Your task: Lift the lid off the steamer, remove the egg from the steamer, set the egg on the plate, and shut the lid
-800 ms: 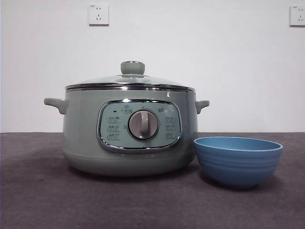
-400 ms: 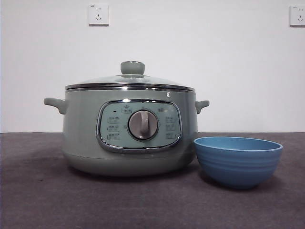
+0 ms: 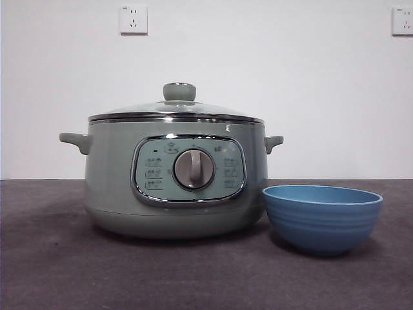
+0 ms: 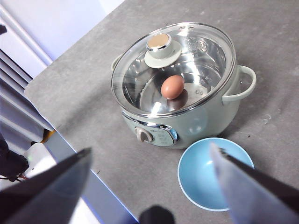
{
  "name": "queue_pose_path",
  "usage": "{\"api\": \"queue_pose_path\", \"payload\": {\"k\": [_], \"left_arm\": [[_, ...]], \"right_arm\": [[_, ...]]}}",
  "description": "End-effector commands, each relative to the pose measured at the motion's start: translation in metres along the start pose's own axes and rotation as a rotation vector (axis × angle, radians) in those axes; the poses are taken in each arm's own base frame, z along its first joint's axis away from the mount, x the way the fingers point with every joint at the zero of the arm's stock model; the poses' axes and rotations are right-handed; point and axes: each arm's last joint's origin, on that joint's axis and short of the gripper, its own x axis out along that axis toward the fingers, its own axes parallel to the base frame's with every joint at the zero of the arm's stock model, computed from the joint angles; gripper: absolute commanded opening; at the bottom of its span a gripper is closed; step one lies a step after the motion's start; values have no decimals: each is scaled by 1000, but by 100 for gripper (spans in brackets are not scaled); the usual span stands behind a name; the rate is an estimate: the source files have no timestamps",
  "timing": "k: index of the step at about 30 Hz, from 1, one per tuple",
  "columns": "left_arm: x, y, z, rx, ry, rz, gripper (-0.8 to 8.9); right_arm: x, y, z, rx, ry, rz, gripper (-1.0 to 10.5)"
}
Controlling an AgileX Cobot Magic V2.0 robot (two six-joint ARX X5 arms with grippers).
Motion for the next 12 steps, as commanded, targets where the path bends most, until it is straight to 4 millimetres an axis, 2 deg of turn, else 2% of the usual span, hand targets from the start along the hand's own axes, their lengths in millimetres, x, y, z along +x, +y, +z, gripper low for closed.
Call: {"api": "queue_pose_path", "payload": {"k": [1,6,12], "left_arm": [[6,2,5,7,-12,-19,566],[26,10,14,40,-6,-30,566],[62,18,23,84,7,-52,566]], "right_arm": [[0,0,1,0,-6,1,539],[1,0,1,6,-4,1,539],[1,-1,2,11,-7,1,539]]}}
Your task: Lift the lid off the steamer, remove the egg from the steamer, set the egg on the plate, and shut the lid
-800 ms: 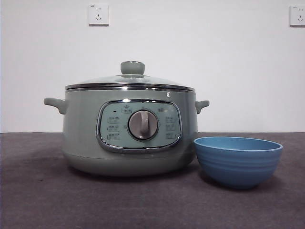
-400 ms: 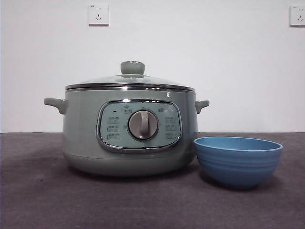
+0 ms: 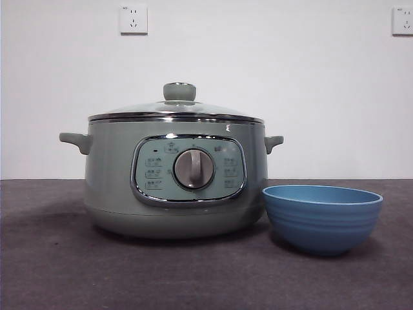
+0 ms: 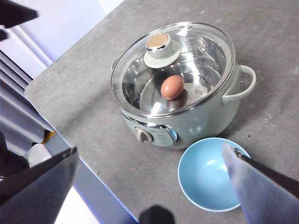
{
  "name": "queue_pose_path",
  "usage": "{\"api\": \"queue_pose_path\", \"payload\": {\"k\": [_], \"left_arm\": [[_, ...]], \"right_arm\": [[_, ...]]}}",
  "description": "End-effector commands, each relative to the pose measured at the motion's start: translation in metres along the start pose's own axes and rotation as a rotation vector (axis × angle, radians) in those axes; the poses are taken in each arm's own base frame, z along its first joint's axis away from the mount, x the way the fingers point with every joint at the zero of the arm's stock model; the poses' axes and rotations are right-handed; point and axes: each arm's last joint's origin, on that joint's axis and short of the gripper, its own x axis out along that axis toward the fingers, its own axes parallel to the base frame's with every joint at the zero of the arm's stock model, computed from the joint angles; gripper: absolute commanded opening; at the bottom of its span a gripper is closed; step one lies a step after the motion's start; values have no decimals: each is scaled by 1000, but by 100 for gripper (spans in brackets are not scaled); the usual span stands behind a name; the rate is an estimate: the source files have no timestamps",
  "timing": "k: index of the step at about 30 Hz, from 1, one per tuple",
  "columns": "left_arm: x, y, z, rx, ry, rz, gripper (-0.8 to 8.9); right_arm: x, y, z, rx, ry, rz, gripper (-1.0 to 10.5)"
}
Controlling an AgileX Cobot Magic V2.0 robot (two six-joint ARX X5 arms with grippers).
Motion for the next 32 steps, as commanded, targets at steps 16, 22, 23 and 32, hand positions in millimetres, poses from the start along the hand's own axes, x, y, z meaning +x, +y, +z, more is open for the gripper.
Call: {"api": "queue_pose_path", "payload": {"k": [16,22,23,32], "left_arm": [[117,26,2,90,23,49,566],[158,34,9,106,77,49,566],[164,33,11,110,83,40,566],[207,30,-5,153,178,32,565]], "right_arm": [[5,-5,2,27,14,1,536],[11,-10,3,44,32,4,536],[11,-10,3,45,34,4,536],[13,-12,3,51,41,5,536]]}}
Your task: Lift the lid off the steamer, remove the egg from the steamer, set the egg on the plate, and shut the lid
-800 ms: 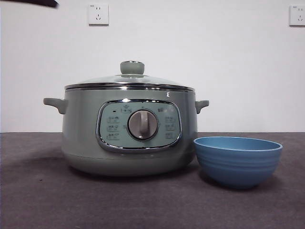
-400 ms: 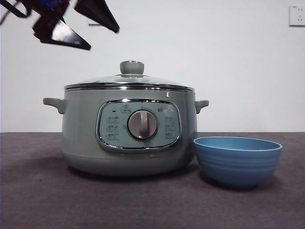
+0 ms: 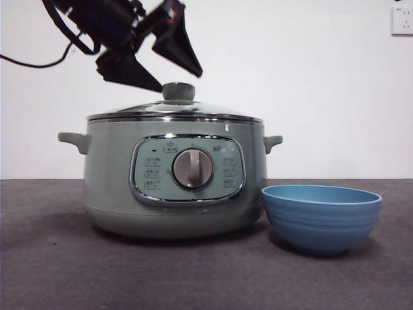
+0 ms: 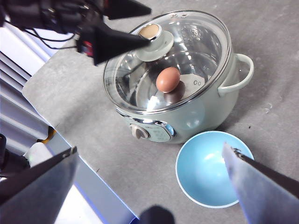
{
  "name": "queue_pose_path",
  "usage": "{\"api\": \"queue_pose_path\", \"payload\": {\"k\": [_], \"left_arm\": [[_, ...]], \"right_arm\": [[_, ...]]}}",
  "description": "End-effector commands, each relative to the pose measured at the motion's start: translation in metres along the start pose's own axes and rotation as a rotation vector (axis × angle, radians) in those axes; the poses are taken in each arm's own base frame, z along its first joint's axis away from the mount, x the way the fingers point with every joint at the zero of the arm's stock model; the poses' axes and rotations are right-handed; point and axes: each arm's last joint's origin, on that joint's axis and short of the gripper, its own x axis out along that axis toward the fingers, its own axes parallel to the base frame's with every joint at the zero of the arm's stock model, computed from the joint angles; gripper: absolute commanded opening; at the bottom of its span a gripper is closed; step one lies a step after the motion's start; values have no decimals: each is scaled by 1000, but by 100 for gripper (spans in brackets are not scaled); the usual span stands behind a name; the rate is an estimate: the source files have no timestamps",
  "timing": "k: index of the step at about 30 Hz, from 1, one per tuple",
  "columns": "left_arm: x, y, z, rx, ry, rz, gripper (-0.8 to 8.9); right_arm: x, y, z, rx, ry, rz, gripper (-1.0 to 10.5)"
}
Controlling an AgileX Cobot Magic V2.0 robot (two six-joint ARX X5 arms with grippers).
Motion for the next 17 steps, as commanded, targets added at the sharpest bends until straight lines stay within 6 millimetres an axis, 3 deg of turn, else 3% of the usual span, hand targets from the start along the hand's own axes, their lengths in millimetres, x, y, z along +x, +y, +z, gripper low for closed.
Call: {"api": "queue_pose_path", "payload": {"k": [1,7,10,13,15,17], "left_arm": [[11,2,-6,17,29,1,565],[15,3,-9,24,47,44,553],[15,1,-9,26,47,41,330],[16,0,-8,29,40,35,304],[16,-2,-8,32,40,27,189],[16,-2,-8,32,40,28,151]], "right_arm": [[0,0,1,1,-4,-1,536],[0,0,1,-2,-5,-1,536],[0,0,2,-5,-9,-2,536],[0,0,2,-7,-9,-2,536],[0,0,2,-7,-9,-2,536],[0,0,2,-7,-9,-2,536]]}}
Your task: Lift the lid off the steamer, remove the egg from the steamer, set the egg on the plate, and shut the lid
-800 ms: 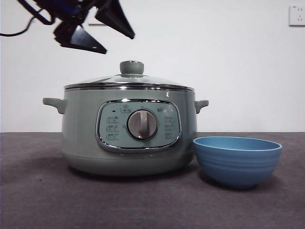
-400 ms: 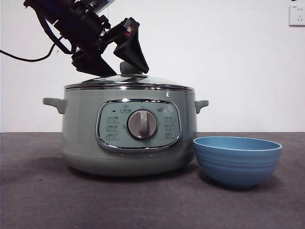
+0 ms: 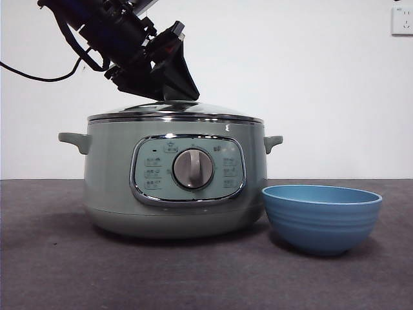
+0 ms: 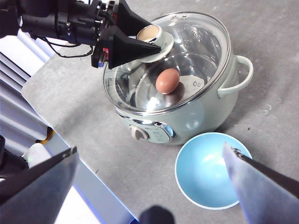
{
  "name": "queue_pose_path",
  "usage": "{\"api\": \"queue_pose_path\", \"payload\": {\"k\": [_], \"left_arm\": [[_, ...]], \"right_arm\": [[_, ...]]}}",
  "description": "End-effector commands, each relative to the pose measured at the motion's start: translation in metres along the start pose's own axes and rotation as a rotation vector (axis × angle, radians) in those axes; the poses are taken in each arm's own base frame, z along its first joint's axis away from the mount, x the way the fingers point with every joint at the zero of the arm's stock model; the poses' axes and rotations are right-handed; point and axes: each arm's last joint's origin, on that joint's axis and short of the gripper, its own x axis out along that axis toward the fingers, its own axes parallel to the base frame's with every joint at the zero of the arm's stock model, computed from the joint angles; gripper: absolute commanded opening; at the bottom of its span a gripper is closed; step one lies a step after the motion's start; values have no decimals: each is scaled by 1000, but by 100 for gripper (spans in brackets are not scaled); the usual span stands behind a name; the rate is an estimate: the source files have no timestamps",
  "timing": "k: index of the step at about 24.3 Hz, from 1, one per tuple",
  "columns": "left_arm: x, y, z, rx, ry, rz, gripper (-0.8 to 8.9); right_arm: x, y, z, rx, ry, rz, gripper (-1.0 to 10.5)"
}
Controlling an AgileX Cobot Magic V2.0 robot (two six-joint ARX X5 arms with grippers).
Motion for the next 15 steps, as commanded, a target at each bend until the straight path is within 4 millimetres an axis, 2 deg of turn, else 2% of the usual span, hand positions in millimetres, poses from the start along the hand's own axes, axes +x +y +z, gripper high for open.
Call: {"api": "queue_pose_path", "payload": {"k": [1,2,4,9,15], "left_arm": [[1,2,0,4,-1,13,151],[1,2,0,4,-1,13,136],[1,2,0,3,-1,14,-21],[-2,1,4,4,-33,-2,-8],[-23,-3,18,12,-109,-2,-8]], "right_arm": [[0,0,1,-2,-4,1,536],[0,0,1,-2,-4,1,536],[0,0,1,-2,-4,1,536],[0,0,1,-2,-4,1,536],[0,0,1,-1,-5,1,536]]}}
